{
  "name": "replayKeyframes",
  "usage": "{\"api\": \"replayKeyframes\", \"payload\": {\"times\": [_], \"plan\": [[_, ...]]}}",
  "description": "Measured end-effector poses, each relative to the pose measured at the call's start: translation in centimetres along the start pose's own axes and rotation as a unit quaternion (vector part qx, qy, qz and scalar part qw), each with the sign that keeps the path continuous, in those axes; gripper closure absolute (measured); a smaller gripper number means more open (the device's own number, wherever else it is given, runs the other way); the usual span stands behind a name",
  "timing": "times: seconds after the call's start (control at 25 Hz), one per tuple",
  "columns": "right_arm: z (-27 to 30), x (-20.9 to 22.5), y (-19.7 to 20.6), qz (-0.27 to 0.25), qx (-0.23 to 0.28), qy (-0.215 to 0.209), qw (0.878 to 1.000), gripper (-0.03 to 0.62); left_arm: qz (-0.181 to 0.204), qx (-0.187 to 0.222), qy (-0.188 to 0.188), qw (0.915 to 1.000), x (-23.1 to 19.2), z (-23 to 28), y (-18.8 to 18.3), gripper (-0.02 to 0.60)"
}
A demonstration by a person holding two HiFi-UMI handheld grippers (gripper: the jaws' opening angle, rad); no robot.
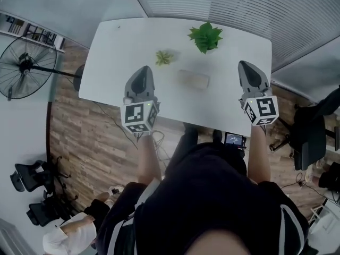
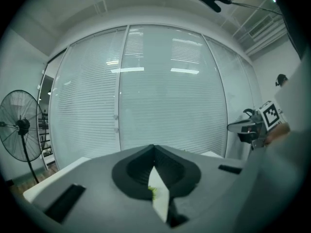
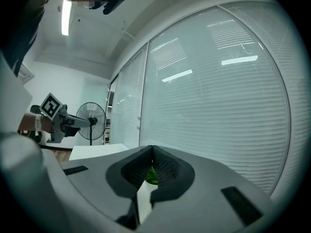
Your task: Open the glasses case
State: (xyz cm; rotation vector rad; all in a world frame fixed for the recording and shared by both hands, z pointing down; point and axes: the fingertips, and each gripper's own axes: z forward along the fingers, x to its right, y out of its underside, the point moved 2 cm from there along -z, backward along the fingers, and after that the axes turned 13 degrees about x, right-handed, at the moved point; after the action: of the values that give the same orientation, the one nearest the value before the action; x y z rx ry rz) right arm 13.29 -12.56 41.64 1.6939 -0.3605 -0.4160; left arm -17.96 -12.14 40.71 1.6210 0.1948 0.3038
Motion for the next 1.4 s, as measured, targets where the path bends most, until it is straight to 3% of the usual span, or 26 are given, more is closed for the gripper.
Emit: {"api": "replayKeyframes", "payload": {"times": [0.16, 0.4, 0.76, 1.04, 1.12, 1.2, 1.24, 1.32, 1.4], "plan": [[3.7, -0.7, 0.7, -0.02, -0.015, 0.016, 1.0, 0.579, -0.015, 0.008, 0.026, 0.9995, -3.3, 3.7, 0.7, 0.581], [6.3, -0.6, 1.2, -0.029, -0.026, 0.02, 0.999, 0.579, -0.026, 0.002, 0.055, 0.9981, -3.5, 6.2, 1.1, 0.581], [7.9, 1.1, 1.9, -0.022, -0.01, -0.01, 1.0, 0.579, -0.015, 0.002, 0.027, 0.9995, -2.3, 7.0, 0.2, 0.581], [8.1, 0.0, 2.3, -0.011, -0.005, -0.033, 0.999, 0.577, -0.007, -0.006, 0.028, 0.9996, -1.7, 7.0, 0.3, 0.581], [7.7, -1.0, 2.7, -0.029, -0.015, -0.049, 0.998, 0.573, -0.011, -0.009, 0.027, 0.9995, -1.5, 6.7, 0.6, 0.581], [7.6, -2.3, 3.6, -0.062, -0.035, -0.075, 0.995, 0.442, -0.013, -0.009, 0.028, 0.9995, -1.4, 6.6, 0.7, 0.581], [7.4, -2.9, 4.3, -0.09, -0.05, -0.091, 0.991, 0.43, -0.015, -0.009, 0.028, 0.9994, -1.3, 6.5, 0.8, 0.581], [7.2, -4.2, 6.2, -0.165, -0.081, -0.121, 0.975, 0.431, -0.018, -0.009, 0.029, 0.9994, -1.3, 6.2, 1.0, 0.581], [7.0, -5.4, 8.1, -0.244, -0.11, -0.151, 0.952, 0.429, -0.017, -0.012, 0.029, 0.9993, -1.4, 5.8, 1.4, 0.581]]}}
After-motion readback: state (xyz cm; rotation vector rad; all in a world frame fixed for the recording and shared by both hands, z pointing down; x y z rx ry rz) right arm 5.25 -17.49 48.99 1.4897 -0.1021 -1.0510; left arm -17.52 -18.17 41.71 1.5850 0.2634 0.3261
